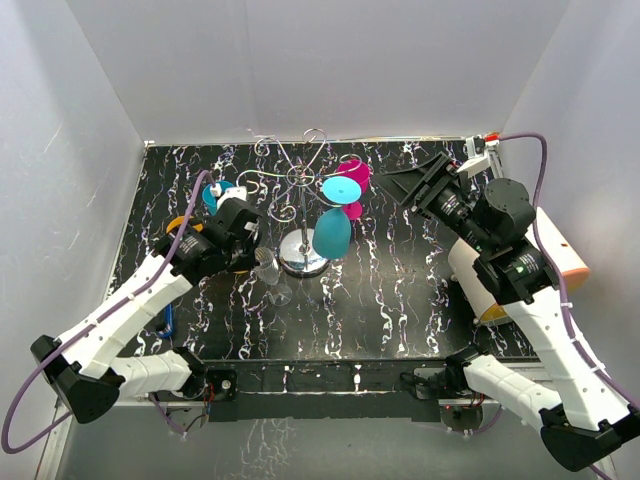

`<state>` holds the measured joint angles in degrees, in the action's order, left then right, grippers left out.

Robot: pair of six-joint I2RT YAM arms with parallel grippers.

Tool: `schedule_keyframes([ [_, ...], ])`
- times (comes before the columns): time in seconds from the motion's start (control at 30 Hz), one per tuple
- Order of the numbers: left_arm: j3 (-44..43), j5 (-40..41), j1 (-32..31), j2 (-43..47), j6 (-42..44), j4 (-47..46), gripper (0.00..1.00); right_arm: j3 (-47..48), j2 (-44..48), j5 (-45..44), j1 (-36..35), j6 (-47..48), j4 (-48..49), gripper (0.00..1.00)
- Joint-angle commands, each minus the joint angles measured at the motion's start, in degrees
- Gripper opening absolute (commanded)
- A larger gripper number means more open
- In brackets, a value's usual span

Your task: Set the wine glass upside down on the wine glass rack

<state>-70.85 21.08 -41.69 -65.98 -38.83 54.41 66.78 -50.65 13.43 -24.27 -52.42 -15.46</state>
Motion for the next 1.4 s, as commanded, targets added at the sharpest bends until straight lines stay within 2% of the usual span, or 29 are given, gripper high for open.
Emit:
schedule_keyframes([
  [0.0,-2.3,-5.4,0.3,2.6,4.3,-1.4,0.00,-0.5,0.8,-0.9,-0.1,0.1,1.2,0.64],
  [0.17,-1.9,-14.8,0.3,5.5,9.1,-6.8,0.00,-0.3,1.4,-2.3,-0.1,-0.3,0.3,0.64],
  [0.87,1.8,-43.9,0.3,9.8,10.6,-24.1,0.01,0.6,4.4,-4.4,-0.2,-2.2,-4.6,0.63],
  [1.13,-2.3,-48.7,0.3,8.4,8.5,-29.4,0.02,6.0,5.5,-5.0,-0.1,-0.7,-6.9,0.63],
  [1.2,-5.3,-48.9,0.3,7.9,5.4,-33.1,0.02,6.6,6.2,-3.0,-0.2,1.7,-4.5,0.62],
  [1.37,-11.8,-47.2,0.3,5.3,3.4,-33.7,0.02,7.4,6.2,-0.7,-0.1,1.9,-1.4,0.62],
])
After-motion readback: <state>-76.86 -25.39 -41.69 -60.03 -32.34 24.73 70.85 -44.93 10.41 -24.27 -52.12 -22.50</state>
